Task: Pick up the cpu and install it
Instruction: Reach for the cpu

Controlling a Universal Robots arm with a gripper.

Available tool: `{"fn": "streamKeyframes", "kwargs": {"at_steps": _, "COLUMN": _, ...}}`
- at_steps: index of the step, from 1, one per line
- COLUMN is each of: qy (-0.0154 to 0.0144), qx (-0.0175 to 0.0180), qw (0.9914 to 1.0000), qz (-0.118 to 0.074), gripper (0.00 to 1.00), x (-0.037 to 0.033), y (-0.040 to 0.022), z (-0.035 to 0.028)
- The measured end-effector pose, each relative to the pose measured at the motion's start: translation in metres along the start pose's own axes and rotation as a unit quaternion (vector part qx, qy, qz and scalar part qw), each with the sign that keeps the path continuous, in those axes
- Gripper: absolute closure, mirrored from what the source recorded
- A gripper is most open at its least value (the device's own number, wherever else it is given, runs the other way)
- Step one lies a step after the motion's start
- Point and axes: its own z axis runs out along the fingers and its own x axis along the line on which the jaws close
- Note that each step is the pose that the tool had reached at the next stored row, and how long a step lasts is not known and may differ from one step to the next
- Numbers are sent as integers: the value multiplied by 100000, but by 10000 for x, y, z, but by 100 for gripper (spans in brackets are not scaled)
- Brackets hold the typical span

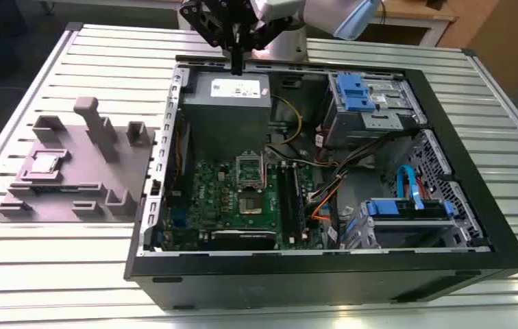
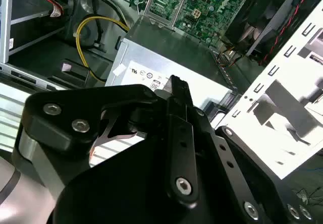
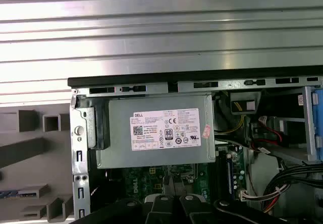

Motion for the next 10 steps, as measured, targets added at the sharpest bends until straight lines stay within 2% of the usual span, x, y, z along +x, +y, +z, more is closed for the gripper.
{"fn": "streamKeyframes", "kwargs": {"at_steps": 10, "qy": 1, "qx": 1, "qw": 100000, "qz": 2, "gripper": 90, "x": 14, "y": -1, "z": 0}}
